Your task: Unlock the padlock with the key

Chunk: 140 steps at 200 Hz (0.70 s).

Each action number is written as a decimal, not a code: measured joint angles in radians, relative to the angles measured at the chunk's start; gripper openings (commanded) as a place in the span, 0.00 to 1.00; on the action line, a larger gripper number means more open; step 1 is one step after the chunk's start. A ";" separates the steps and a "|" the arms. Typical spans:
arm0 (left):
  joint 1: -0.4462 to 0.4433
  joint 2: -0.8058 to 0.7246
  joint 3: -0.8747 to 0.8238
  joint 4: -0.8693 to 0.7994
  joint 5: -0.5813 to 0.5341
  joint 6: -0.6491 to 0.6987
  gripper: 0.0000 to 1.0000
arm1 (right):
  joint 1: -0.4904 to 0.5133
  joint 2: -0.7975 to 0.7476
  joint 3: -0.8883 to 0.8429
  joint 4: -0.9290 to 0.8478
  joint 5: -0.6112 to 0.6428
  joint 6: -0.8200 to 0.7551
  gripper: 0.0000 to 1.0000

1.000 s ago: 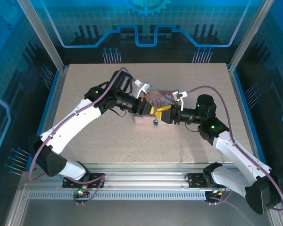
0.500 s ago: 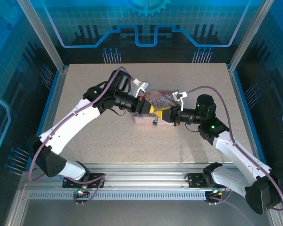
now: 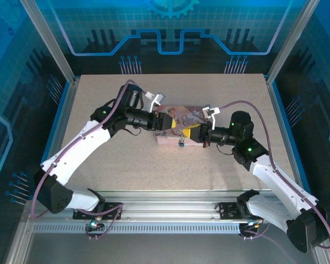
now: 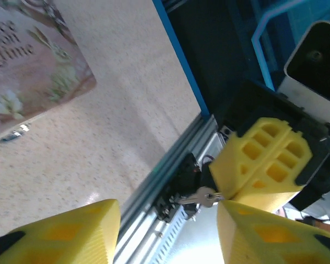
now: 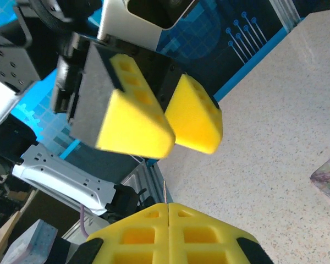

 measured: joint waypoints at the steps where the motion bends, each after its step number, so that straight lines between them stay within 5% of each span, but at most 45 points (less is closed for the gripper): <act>1: 0.002 -0.002 -0.003 0.003 0.000 -0.001 0.59 | 0.000 -0.001 0.000 0.000 0.002 0.000 0.00; 33: 0.015 -0.113 -0.155 0.221 -0.003 -0.113 0.71 | 0.000 -0.011 0.000 0.003 0.052 0.019 0.00; 83: 0.014 -0.199 -0.386 0.620 -0.036 -0.311 0.73 | 0.023 0.020 0.013 0.054 0.100 0.065 0.00; 140: 0.009 -0.198 -0.452 0.884 -0.032 -0.442 0.59 | 0.080 0.086 0.042 0.091 0.104 0.087 0.00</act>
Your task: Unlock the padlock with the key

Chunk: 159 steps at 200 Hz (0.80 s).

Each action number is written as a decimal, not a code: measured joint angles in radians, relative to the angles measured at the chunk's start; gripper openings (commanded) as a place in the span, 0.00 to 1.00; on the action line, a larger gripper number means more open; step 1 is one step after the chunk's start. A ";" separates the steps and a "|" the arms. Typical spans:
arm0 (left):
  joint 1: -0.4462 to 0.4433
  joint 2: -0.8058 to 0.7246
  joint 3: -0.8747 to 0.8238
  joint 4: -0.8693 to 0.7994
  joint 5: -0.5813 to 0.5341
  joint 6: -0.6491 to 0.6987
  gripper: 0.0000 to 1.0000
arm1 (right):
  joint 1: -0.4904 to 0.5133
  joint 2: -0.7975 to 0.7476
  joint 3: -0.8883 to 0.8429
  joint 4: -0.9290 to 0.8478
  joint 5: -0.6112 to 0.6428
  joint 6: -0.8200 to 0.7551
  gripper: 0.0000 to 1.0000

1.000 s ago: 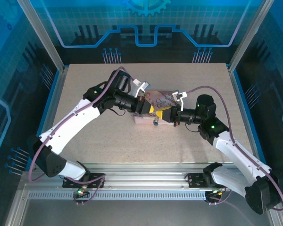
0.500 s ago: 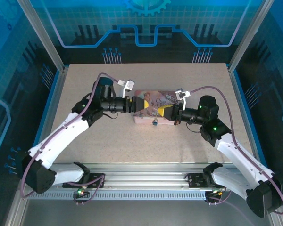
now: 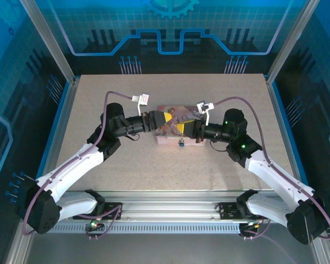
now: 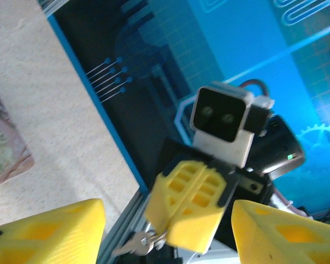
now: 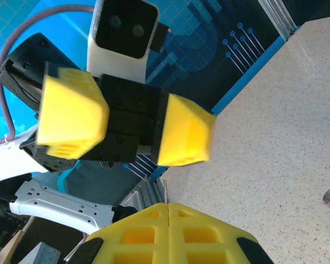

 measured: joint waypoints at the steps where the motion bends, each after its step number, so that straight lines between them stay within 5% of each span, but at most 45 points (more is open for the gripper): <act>1: 0.000 0.000 0.000 0.002 0.000 0.000 0.59 | 0.000 0.000 0.000 0.001 0.000 0.000 0.00; 69: -0.004 0.023 0.000 0.045 0.040 -0.019 0.48 | 0.001 0.014 0.025 0.024 0.001 0.007 0.00; 159: -0.009 0.048 0.002 0.048 0.062 -0.012 0.06 | 0.000 0.044 0.032 0.053 0.003 0.021 0.00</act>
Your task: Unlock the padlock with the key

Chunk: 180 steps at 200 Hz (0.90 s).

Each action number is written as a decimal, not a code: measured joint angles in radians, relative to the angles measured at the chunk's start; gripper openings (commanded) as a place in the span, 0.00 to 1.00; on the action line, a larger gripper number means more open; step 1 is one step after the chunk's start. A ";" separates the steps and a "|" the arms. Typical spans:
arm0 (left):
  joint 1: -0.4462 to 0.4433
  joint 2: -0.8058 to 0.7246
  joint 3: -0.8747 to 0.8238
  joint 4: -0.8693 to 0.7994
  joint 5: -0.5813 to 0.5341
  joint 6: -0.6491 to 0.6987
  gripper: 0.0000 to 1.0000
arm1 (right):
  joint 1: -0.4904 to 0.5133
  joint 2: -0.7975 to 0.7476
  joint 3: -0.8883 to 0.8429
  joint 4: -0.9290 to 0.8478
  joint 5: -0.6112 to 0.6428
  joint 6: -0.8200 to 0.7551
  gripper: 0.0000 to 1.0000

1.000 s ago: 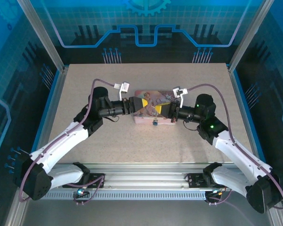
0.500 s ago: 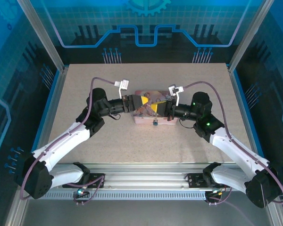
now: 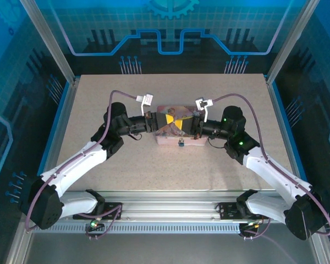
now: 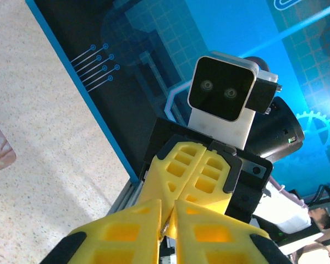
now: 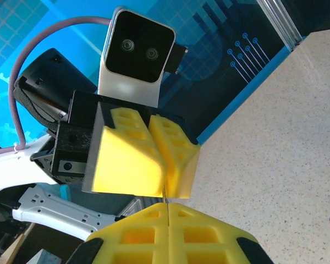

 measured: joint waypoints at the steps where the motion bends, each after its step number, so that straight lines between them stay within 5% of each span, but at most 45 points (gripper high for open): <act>1: 0.000 0.000 0.000 0.000 0.000 0.000 0.05 | 0.000 0.000 0.000 0.000 0.000 0.000 0.00; 29: 0.001 0.000 0.005 -0.005 0.000 0.004 0.00 | -0.002 -0.002 0.000 0.006 0.000 0.004 0.00; 52: 0.000 0.000 0.008 -0.013 0.000 0.004 0.00 | -0.002 -0.002 0.000 0.004 0.001 0.008 0.35; 79: 0.000 0.000 0.021 -0.018 -0.001 0.004 0.00 | -0.004 -0.021 0.000 -0.013 0.032 0.007 0.47; 143: 0.000 0.000 0.027 -0.012 -0.015 0.000 0.00 | 0.021 -0.057 -0.060 0.092 0.113 0.074 0.52; 180: 0.000 0.000 0.027 -0.011 -0.022 -0.004 0.00 | 0.058 -0.056 -0.074 0.138 0.148 0.097 0.43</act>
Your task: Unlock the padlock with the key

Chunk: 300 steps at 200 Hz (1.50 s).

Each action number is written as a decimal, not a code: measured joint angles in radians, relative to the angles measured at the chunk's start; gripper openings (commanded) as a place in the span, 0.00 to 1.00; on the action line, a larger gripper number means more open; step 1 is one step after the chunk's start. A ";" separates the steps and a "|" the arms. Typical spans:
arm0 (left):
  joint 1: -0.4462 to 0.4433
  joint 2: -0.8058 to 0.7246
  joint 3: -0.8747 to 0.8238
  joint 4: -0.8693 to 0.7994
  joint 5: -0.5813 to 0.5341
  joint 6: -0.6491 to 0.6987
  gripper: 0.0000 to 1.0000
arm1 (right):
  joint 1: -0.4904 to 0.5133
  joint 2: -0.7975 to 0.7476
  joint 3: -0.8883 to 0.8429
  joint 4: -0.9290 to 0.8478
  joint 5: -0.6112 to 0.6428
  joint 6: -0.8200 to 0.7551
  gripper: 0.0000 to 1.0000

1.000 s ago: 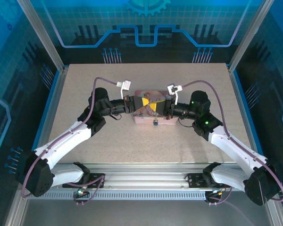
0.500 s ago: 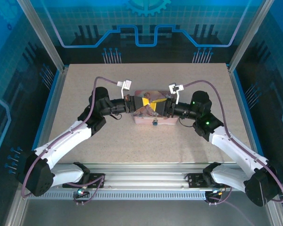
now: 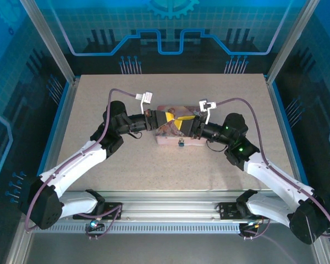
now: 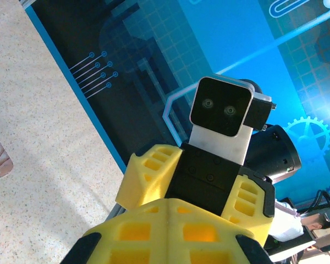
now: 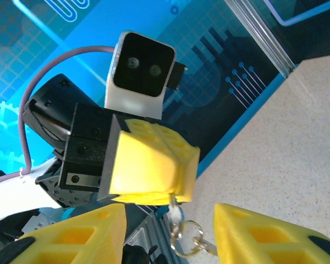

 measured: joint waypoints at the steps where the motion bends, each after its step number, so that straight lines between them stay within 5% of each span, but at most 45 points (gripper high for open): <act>1: 0.000 0.000 0.000 0.000 0.000 0.000 0.00 | 0.001 0.000 0.000 0.001 0.000 0.000 0.43; 112: 0.000 -0.002 0.000 0.015 -0.011 -0.016 0.00 | 0.021 0.003 0.000 0.018 0.026 0.004 0.26; 173: 0.000 -0.002 -0.001 0.029 -0.013 -0.021 0.00 | 0.021 0.011 -0.005 0.018 0.044 0.003 0.01; 297: -0.002 -0.014 -0.029 0.036 -0.026 -0.021 0.00 | 0.020 -0.004 -0.005 -0.032 0.049 -0.028 0.00; 300: -0.003 -0.014 -0.029 0.036 -0.026 -0.021 0.05 | 0.020 -0.005 -0.005 -0.032 0.050 -0.030 0.00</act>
